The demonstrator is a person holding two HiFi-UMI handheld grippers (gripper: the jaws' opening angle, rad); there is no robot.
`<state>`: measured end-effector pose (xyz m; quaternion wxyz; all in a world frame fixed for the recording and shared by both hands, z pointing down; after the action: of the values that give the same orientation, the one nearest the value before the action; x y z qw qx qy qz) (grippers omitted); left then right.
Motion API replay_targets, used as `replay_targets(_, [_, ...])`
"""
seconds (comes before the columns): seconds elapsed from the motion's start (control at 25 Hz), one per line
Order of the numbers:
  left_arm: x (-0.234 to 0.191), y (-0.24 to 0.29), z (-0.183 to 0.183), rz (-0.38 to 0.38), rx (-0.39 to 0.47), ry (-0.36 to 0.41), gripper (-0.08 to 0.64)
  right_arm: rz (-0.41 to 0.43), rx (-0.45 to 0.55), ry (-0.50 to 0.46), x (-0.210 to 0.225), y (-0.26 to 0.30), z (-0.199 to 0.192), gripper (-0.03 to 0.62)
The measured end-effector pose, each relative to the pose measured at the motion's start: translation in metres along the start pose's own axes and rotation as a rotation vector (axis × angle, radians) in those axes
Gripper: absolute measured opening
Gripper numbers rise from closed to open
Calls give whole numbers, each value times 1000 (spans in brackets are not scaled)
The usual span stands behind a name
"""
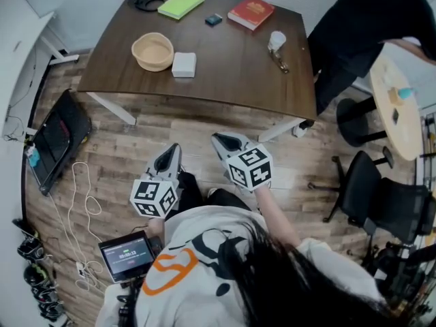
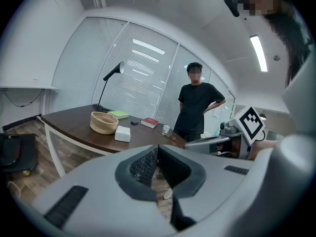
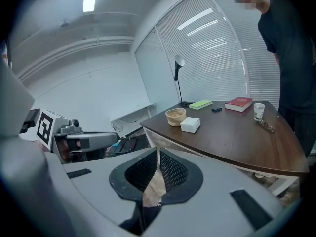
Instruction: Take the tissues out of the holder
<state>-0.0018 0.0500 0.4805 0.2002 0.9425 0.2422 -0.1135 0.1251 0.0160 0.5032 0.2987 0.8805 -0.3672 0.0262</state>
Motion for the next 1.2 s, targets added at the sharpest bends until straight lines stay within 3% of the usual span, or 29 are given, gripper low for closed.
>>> replay_targets(0.6, [43, -36, -27, 30, 22, 18, 0, 72, 29, -30, -32, -39, -27, 29])
replay_targets(1.2, [56, -48, -30, 39, 51, 29, 0, 95, 37, -67, -46, -51, -33, 29])
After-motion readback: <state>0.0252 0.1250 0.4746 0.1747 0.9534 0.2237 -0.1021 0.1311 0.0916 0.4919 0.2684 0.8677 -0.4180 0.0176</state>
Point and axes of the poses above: the fingertips, and each gripper's own axes: y forward along the fingers, x to its right, z out of its top, the point moved 2 cm from there along -y, backward along the fingers, and after that the axes turned 2 degrees about -x, right-handed, at the moved point
